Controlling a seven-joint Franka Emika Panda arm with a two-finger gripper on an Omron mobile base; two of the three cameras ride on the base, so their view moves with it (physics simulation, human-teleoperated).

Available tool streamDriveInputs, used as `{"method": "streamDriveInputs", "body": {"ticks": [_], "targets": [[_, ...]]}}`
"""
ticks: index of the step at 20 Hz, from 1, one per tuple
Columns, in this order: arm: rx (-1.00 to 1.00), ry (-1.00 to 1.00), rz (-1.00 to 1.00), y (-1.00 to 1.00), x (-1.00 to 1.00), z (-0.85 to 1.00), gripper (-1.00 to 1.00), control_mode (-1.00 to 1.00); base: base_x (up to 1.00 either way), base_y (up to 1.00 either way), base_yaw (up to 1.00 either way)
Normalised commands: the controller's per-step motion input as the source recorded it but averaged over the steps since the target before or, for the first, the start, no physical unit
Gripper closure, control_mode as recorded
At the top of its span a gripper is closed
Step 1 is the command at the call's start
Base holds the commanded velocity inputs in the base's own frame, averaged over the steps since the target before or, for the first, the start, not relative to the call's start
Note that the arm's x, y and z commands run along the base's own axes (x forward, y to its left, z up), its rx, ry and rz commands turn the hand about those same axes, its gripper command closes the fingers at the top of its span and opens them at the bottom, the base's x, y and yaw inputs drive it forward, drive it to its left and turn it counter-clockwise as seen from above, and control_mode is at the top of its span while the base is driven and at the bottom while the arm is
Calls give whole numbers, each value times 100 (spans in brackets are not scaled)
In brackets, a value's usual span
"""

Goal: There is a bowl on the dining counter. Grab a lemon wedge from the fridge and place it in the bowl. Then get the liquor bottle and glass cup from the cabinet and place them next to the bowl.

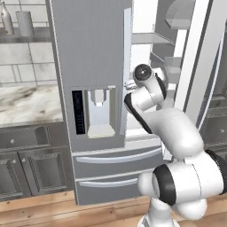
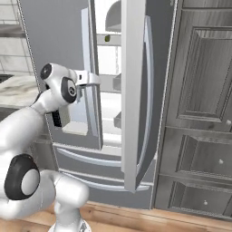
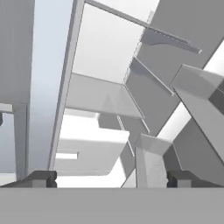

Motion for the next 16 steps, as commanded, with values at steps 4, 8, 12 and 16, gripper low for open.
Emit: {"method": "streamDriveInputs", "body": {"ticks": [4, 8, 12, 16], "targets": [[-9, 11, -19, -33, 58, 0, -100, -100, 0, 0, 0], [-7, 8, -14, -49, 52, 0, -100, -100, 0, 0, 0], [-5, 4, -11, -62, 36, 0, -100, -100, 0, 0, 0], [-5, 0, -9, -73, 9, 0, -100, -100, 0, 0, 0]]}}
